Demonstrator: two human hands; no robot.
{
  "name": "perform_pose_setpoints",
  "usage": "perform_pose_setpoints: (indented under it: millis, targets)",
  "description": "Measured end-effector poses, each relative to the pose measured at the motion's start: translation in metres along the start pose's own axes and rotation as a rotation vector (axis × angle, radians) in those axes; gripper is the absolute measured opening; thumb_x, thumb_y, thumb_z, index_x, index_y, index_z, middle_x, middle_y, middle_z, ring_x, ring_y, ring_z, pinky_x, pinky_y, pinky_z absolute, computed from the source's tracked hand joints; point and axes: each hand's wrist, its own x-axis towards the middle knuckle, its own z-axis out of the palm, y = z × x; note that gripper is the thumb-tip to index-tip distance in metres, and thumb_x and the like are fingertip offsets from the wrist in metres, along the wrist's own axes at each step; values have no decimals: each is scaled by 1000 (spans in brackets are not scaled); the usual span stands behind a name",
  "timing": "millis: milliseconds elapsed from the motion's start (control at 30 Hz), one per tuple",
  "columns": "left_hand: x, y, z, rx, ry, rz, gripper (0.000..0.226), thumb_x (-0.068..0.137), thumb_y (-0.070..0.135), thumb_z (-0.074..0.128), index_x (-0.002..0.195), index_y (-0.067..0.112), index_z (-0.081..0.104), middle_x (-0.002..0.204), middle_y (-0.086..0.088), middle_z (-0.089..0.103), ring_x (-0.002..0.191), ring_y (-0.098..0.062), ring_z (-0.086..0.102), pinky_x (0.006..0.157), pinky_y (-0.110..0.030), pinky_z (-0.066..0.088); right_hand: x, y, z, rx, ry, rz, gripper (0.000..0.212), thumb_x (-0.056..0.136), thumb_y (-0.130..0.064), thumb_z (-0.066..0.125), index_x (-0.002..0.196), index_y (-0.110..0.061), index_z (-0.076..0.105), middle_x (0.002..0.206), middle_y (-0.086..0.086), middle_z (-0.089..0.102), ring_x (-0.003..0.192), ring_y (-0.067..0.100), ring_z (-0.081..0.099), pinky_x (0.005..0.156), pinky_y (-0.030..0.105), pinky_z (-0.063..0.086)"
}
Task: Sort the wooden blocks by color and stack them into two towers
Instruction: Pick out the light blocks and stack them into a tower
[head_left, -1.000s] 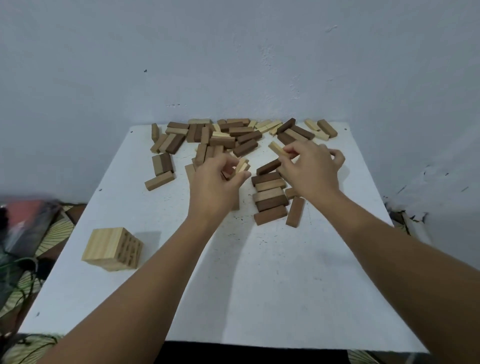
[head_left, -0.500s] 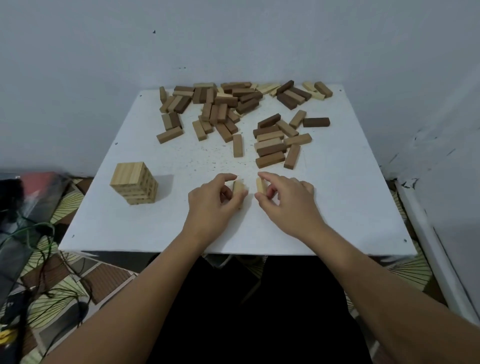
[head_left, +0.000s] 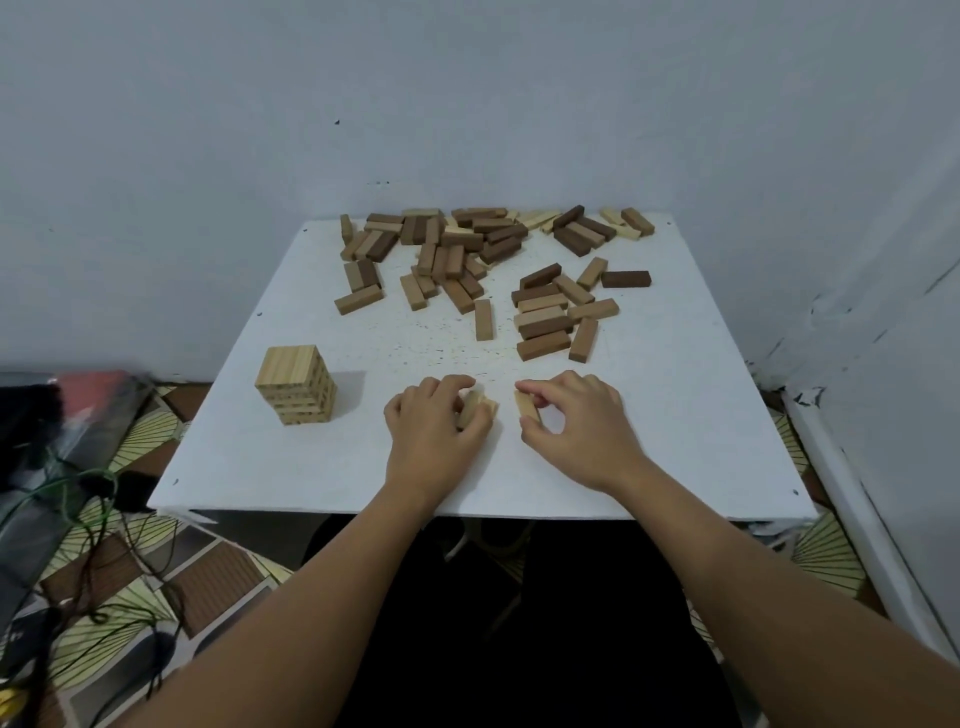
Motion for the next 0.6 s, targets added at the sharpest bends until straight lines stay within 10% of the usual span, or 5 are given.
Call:
perform_pose_setpoints:
  millis: [600]
  targets:
    - [0, 1, -4, -17, -99, 54, 63, 77, 65, 58, 135, 41, 58, 111, 20, 59, 115, -4, 52, 115, -38, 17, 1, -1, -1, -14, 11, 72, 60, 80, -58, 45, 138, -46, 58, 120, -15, 38, 116, 12, 27, 116, 35, 19]
